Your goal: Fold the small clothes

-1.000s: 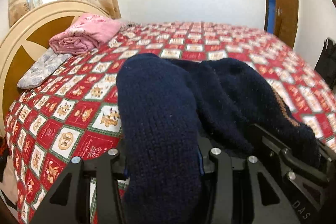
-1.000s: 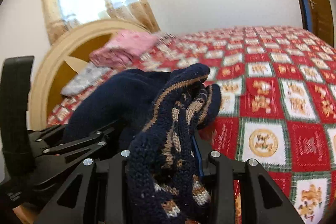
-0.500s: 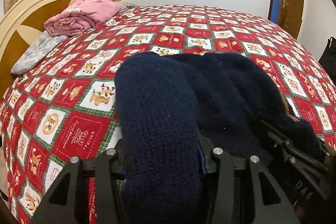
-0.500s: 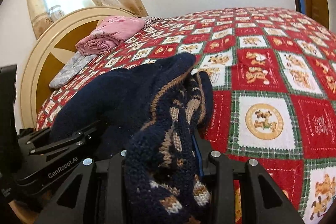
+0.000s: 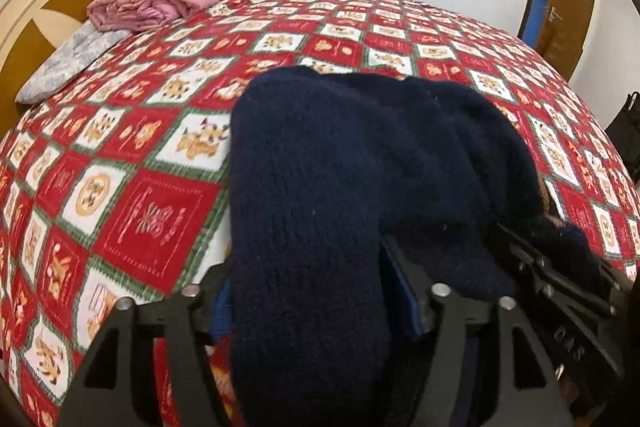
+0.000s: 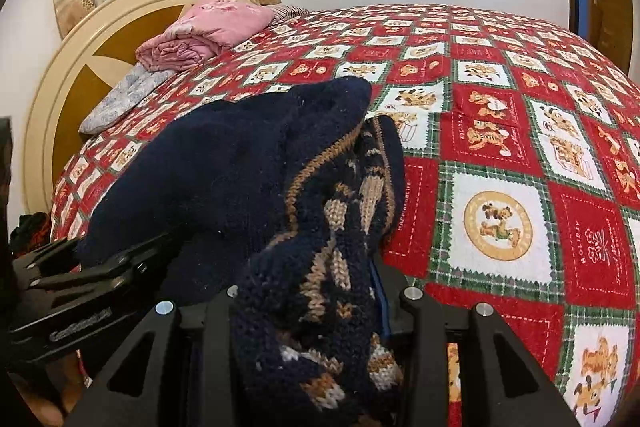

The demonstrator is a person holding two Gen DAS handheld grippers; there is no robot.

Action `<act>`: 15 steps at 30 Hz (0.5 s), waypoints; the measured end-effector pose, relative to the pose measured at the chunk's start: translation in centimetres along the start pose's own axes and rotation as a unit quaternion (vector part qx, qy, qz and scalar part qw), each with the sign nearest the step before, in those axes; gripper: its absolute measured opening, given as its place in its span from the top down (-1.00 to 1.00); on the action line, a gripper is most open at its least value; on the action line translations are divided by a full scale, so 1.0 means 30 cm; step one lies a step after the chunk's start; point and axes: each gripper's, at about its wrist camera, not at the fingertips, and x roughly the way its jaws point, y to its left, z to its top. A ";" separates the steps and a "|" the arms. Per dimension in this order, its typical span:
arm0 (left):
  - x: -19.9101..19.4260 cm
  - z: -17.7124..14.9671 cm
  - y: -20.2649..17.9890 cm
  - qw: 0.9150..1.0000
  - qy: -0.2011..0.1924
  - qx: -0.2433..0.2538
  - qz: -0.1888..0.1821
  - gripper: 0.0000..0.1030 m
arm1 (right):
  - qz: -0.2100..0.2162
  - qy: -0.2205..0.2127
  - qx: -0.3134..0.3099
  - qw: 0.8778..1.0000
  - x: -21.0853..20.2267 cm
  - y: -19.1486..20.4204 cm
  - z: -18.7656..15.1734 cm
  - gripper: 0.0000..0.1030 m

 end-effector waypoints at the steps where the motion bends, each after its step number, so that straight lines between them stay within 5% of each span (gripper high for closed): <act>1: -0.009 -0.010 0.013 1.000 0.005 -0.005 -0.005 -0.48 | 0.002 0.002 0.003 1.000 -0.001 -0.007 0.000 0.21; 4: -0.055 -0.039 0.062 0.999 0.010 -0.025 -0.032 -0.60 | 0.014 0.005 0.018 1.000 -0.041 -0.031 -0.001 0.14; 9: -0.123 -0.073 0.143 0.998 -0.010 -0.042 -0.037 -0.78 | -0.010 -0.077 0.005 0.997 -0.248 -0.032 -0.052 0.14; 15: -0.095 -0.079 0.206 0.994 0.002 -0.101 -0.043 -0.79 | -0.025 -0.101 -0.039 0.994 -0.339 0.041 -0.135 0.14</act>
